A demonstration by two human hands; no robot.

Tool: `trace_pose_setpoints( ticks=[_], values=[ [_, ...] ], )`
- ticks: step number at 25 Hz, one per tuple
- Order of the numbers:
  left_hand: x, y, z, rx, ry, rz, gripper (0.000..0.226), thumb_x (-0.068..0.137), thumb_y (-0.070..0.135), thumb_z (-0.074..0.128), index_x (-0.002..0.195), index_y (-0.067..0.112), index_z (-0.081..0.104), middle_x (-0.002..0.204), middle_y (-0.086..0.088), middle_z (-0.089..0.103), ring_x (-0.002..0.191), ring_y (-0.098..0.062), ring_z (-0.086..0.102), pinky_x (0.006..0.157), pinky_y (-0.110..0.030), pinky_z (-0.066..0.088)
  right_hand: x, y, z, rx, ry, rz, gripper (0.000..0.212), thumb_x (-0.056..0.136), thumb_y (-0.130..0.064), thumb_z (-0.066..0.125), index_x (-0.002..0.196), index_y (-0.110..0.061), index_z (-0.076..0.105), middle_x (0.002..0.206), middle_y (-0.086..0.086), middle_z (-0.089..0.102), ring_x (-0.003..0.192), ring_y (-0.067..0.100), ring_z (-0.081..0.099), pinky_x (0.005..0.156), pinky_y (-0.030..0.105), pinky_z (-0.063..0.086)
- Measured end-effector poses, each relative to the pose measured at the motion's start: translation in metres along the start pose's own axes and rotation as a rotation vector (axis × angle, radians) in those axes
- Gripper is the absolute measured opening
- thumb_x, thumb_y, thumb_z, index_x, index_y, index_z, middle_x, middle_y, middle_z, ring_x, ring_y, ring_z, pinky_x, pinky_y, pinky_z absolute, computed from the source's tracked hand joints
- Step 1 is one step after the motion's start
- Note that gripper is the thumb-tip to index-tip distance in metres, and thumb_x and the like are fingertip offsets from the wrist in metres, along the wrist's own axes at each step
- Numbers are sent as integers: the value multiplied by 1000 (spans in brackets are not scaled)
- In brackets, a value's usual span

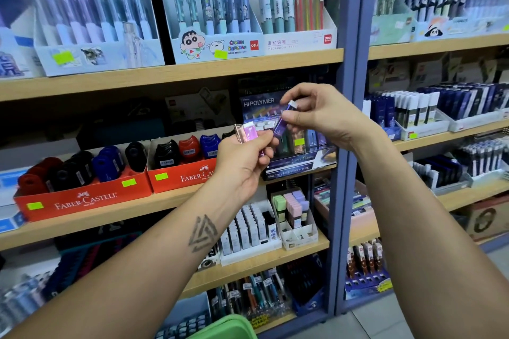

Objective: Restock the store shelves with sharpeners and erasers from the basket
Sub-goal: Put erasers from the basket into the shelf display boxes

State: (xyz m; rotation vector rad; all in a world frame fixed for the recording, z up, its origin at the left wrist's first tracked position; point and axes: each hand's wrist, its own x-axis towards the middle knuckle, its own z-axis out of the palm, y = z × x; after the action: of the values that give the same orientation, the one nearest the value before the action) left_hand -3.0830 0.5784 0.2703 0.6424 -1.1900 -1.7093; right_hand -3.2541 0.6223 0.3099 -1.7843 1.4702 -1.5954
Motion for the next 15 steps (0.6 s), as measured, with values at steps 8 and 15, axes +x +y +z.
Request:
trace_pose_setpoints(
  ticks=[8, 15],
  values=[
    [-10, -7, 34, -100, -234, -208, 29, 101, -5, 45, 128, -16, 47, 93, -34, 67, 73, -32, 70, 61, -31, 61, -2, 25, -42, -388, 373, 5, 16, 96, -3, 61, 99, -11, 74, 76, 7, 70, 64, 12, 66, 72, 16, 58],
    [-8, -17, 37, -116, -236, -193, 30, 104, -5, 38, 132, -15, 32, 101, -42, 65, 93, -46, 71, 70, -41, 63, 2, 32, -38, -423, 351, -6, 11, 94, 0, 63, 96, -10, 68, 76, 4, 69, 67, 20, 70, 71, 24, 60]
  ],
)
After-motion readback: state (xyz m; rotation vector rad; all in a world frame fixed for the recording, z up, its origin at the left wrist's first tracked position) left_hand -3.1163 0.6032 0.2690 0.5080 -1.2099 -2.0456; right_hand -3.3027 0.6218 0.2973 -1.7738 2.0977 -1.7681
